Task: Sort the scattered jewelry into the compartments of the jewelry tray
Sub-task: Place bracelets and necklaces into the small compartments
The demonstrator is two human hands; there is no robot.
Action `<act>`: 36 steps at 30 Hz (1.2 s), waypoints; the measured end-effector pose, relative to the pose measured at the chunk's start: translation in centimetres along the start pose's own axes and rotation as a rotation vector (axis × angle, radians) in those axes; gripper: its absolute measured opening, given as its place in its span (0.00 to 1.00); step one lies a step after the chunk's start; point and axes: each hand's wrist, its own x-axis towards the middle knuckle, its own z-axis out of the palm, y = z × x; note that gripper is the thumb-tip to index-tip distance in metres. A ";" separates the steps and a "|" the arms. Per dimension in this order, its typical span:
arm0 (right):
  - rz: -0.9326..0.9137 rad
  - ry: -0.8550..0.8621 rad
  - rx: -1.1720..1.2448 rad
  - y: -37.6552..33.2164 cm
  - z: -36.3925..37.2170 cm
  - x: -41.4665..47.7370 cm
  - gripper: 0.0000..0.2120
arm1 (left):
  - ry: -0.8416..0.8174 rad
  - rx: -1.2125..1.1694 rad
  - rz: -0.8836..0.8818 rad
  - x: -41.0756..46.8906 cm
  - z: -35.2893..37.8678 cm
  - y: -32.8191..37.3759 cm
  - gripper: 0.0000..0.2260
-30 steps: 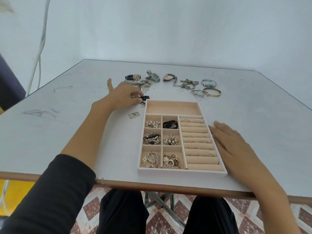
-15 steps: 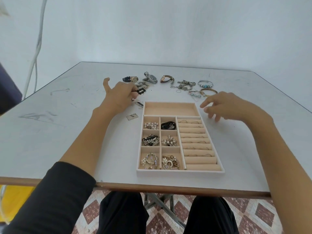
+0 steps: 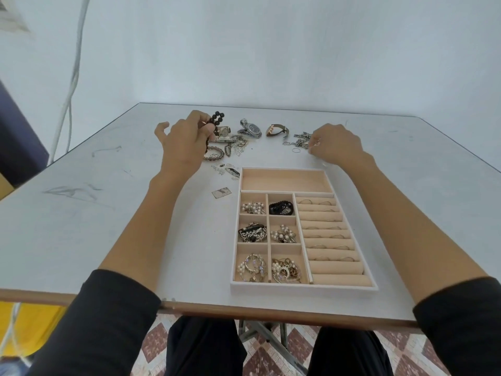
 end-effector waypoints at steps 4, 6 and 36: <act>-0.152 -0.049 0.014 -3.3 1.0 1.4 0.10 | 0.027 -0.015 -0.037 0.1 -0.1 0.1 0.09; -0.284 -0.128 0.026 -5.3 1.2 2.0 0.13 | 0.041 -0.018 -0.044 0.2 -0.2 0.2 0.09; -0.357 -0.219 0.818 -9.1 0.0 1.5 0.07 | 0.064 -0.097 -0.071 0.0 -0.7 0.3 0.09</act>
